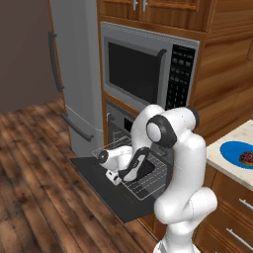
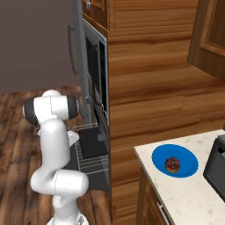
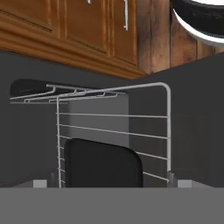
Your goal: Take the baked cake out of the oven and place it on the plate for cooling. Then close the oven door.
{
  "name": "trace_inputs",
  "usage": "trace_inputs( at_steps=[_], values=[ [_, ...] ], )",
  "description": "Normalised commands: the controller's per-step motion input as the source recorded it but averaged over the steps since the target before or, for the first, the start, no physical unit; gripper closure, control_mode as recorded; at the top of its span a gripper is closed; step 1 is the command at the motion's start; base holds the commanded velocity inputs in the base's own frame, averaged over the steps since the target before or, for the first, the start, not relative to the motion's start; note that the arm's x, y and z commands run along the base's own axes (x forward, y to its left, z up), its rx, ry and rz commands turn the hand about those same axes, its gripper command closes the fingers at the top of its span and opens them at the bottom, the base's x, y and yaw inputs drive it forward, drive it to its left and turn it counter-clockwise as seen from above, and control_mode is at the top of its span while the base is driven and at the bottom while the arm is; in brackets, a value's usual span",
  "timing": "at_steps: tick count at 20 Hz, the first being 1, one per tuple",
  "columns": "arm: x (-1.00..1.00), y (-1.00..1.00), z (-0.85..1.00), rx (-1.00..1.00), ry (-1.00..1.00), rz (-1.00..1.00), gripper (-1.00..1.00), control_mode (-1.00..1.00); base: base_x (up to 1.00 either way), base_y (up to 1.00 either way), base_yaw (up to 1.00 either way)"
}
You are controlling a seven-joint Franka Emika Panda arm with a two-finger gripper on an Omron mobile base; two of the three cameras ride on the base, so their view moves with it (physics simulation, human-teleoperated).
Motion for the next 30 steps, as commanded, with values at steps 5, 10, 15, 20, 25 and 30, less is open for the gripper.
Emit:
trace_inputs(
  at_steps=[5, 10, 15, 20, 25, 30],
  values=[
    [0.17, 0.0, -0.28, -0.04, 0.0, 0.03, -1.0, -1.0, 0.0, 0.0, 0.0],
    [0.24, 0.0, -0.35, -0.05, 0.0, 0.0, -1.0, -1.0, 0.0, 0.0, 0.0],
    [0.28, -0.04, -0.33, -0.03, 0.01, 0.0, -1.0, -1.0, 0.0, 0.0, 0.0],
    [0.27, -0.09, -0.29, -0.03, 0.0, 0.0, -1.0, -1.0, 0.0, 0.0, 0.0],
    [0.21, -0.11, -0.35, -0.05, 0.0, 0.0, -1.0, -1.0, 0.0, 0.0, 0.0],
    [0.11, -0.18, -0.35, -0.03, 0.0, 0.0, -1.0, -1.0, 0.0, 0.0, 0.0]
  ],
)
